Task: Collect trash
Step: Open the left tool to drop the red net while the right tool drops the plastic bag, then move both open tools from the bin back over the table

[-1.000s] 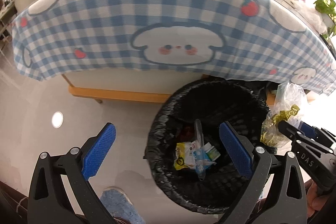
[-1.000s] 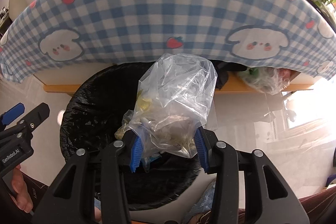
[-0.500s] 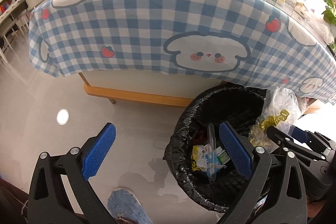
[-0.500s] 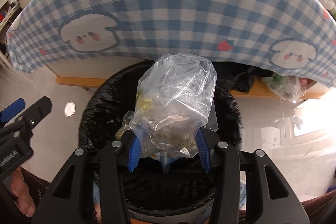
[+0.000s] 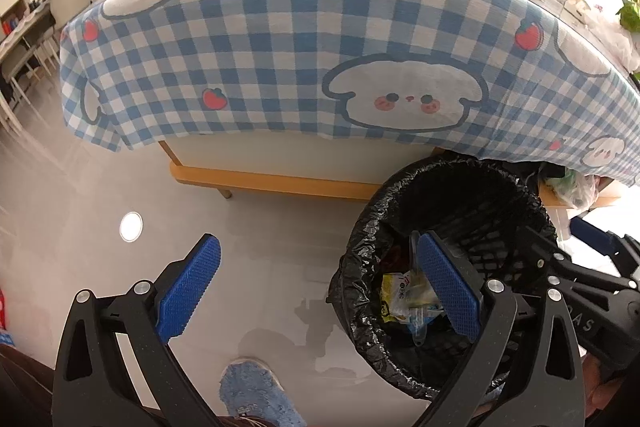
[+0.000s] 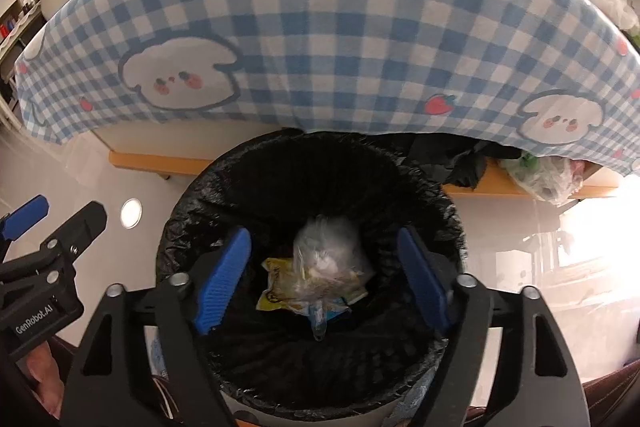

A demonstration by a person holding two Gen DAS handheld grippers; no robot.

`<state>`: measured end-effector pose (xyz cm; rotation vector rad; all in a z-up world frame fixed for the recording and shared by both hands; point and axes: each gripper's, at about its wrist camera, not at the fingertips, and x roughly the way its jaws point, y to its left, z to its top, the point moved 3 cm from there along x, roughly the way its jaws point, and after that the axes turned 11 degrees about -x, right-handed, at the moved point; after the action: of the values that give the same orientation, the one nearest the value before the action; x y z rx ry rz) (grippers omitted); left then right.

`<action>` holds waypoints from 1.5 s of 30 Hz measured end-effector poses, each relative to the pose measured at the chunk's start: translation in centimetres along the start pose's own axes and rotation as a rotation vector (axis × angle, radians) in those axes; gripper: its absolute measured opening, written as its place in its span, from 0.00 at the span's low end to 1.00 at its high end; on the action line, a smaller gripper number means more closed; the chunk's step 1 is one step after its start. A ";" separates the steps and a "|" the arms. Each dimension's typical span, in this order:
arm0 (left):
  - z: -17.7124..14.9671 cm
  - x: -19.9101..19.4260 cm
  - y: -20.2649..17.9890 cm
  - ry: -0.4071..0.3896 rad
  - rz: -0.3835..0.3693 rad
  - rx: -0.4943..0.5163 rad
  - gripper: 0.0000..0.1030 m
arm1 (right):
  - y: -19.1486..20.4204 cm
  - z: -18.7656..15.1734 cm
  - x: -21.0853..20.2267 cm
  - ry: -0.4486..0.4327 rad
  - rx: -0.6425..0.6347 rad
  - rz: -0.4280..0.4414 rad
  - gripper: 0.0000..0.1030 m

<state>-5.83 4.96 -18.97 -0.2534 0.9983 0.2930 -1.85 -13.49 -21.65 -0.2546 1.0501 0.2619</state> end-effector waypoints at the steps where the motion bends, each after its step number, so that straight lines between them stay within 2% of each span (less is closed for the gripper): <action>1: 0.0 -0.1 -0.1 -0.002 0.007 0.003 0.94 | -0.2 0.0 -0.2 -0.002 0.004 -0.003 0.79; 5: 0.2 -0.6 -0.7 -0.007 0.013 0.014 0.94 | -1.4 0.3 -1.4 -0.016 0.029 -0.012 0.92; 6: 0.2 -0.8 -0.8 -0.011 0.015 0.016 0.94 | -1.5 0.4 -1.7 -0.024 0.030 -0.014 0.93; 19: 2.2 -5.2 -1.5 -0.056 -0.035 0.022 0.94 | -3.3 2.0 -6.3 -0.105 0.054 -0.047 0.93; 23: 3.0 -6.8 -1.4 -0.056 -0.080 0.016 0.94 | -4.1 2.5 -7.0 -0.123 0.074 -0.043 0.93; 32: 5.1 -9.6 -1.2 -0.097 -0.095 -0.005 0.94 | -4.9 3.7 -10.2 -0.204 0.070 -0.077 0.93; 40: 7.1 -10.3 -2.1 -0.129 -0.111 -0.003 0.94 | -5.4 6.5 -13.0 -0.285 0.010 -0.112 0.93; 45: 9.6 -9.6 -3.7 -0.133 -0.115 0.008 0.94 | -6.5 9.0 -12.6 -0.293 -0.001 -0.115 0.92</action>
<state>-1.88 3.61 -5.59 -0.2793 0.8506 0.1989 1.67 -17.81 -5.83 -0.2677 0.7430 0.1897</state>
